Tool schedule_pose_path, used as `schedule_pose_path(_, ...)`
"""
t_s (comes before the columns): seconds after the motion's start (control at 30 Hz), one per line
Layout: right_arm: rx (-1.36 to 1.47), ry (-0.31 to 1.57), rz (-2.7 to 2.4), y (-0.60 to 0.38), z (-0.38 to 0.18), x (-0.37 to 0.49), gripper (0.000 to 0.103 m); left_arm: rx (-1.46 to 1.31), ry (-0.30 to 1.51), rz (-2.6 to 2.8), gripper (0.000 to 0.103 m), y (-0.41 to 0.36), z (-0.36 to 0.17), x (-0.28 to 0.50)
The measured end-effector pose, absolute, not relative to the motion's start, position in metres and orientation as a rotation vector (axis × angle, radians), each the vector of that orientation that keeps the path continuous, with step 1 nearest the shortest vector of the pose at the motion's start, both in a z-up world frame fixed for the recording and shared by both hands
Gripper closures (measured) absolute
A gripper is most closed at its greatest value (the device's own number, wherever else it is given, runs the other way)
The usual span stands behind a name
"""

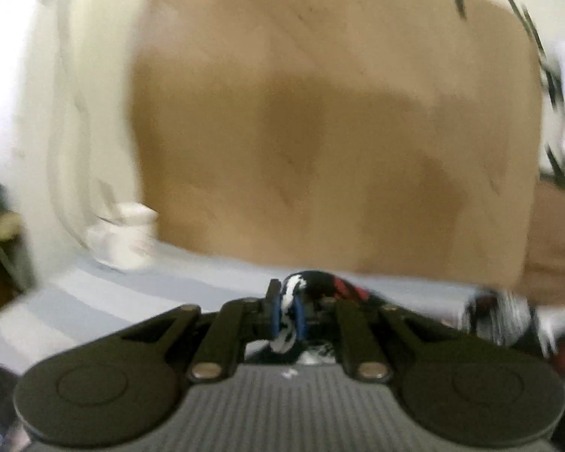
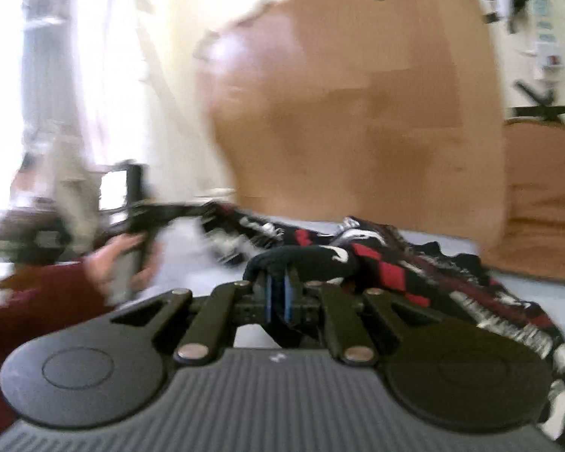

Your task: Fold small clothes

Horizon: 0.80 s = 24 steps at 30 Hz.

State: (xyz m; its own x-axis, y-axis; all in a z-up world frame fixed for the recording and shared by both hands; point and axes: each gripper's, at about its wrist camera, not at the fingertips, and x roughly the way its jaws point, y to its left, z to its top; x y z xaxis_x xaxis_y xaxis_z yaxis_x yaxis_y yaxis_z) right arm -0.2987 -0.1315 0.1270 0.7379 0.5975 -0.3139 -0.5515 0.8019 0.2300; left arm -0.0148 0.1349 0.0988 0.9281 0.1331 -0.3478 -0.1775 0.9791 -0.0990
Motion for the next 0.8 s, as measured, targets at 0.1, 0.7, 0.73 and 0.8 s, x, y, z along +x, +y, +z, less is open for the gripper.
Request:
schedule_pose_path(0.1,0.173,0.429,0.821,-0.138,0.121,-0.332,0.09,-0.164,0.276,0.266,0.096,0.176,0.113,-0.062)
schedule_pose_path(0.7,0.225,0.594,0.467,-0.187,0.073,-0.162,0.041,-0.255,0.382,0.086,0.036,0.171,0.118,-0.068)
schedule_pose_path(0.73,0.198,0.624,0.477,-0.18,0.061,-0.144,0.038,-0.239,0.385,0.074,0.031,0.161,0.116,-0.064)
schedule_pose_path(0.8,0.141,0.688,0.485,-0.158,0.041,-0.109,0.037,-0.202,0.406,0.049,0.027,0.143,0.112,-0.044)
